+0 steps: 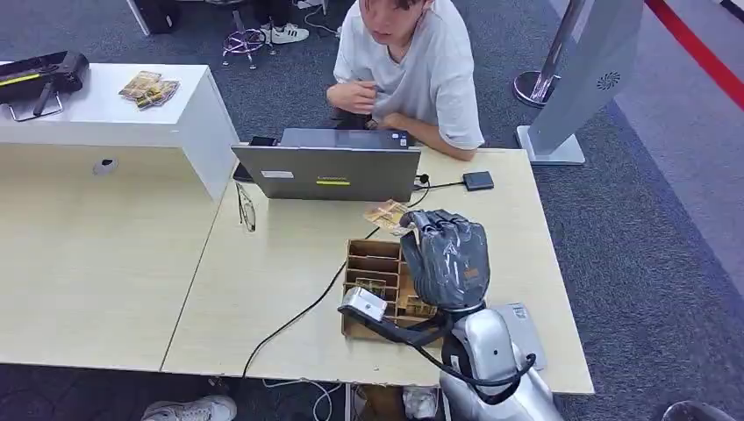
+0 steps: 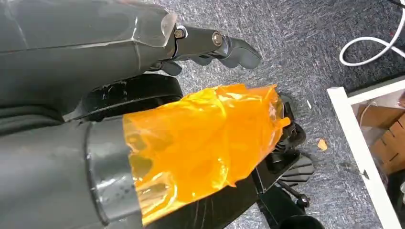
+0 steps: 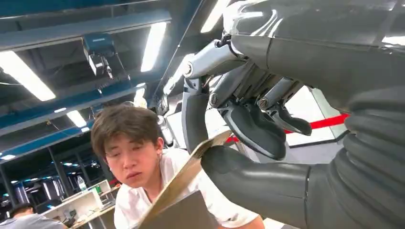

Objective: Pass the card to the sensor for recognition and then transmit it.

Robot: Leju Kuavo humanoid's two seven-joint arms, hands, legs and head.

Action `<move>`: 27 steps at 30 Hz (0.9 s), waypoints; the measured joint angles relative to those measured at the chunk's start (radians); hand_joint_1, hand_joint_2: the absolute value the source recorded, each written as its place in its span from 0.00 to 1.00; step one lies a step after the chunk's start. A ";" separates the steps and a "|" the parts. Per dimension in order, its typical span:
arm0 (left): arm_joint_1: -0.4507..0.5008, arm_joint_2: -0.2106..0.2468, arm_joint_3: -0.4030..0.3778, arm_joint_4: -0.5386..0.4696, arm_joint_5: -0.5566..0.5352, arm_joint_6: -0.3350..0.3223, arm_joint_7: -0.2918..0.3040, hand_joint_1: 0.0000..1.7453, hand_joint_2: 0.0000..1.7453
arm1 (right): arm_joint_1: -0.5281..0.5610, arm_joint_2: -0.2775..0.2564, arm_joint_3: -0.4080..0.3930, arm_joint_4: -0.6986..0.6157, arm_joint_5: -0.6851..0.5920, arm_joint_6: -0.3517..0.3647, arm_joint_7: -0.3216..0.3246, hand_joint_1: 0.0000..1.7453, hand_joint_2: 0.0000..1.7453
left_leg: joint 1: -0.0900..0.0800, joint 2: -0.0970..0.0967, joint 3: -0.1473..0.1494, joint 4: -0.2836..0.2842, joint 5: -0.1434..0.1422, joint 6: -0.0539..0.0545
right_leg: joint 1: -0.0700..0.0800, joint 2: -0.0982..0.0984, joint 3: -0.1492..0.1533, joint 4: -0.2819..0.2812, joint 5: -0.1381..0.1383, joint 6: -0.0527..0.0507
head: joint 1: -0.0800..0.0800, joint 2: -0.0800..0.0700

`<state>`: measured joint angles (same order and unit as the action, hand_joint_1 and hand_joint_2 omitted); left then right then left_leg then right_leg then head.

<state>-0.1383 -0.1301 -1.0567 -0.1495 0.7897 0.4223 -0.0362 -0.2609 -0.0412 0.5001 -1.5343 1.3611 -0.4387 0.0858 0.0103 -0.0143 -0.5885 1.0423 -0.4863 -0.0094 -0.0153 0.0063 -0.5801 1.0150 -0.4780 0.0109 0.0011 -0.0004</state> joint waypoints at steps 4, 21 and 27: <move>0.000 0.000 0.000 0.000 -0.003 0.000 0.000 0.00 0.00 | -0.014 0.000 0.002 0.001 -0.008 0.003 -0.001 0.99 1.00 | 0.000 0.000 0.000 0.000 0.000 0.000 | 0.000 0.000 0.000 0.000 0.000 0.000 | 0.000 0.000; -0.002 0.000 -0.001 0.000 -0.018 -0.015 0.010 0.00 0.00 | -0.125 0.000 0.003 0.065 -0.021 0.069 0.011 1.00 1.00 | 0.000 0.000 0.000 0.000 0.000 0.000 | 0.000 0.000 0.000 0.000 0.000 0.000 | 0.000 0.000; -0.006 0.000 -0.012 0.000 -0.026 -0.022 0.011 0.00 0.00 | -0.183 0.002 0.004 0.110 -0.021 0.095 0.024 1.00 1.00 | 0.000 0.000 0.000 0.000 0.000 0.000 | 0.000 0.000 0.000 0.000 0.000 0.000 | 0.000 0.000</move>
<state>-0.1439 -0.1305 -1.0685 -0.1495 0.7637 0.4006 -0.0252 -0.4438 -0.0397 0.5043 -1.4245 1.3401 -0.3441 0.1098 0.0103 -0.0144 -0.5886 1.0424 -0.4861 -0.0094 -0.0153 0.0062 -0.5800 1.0152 -0.4778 0.0108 0.0011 -0.0004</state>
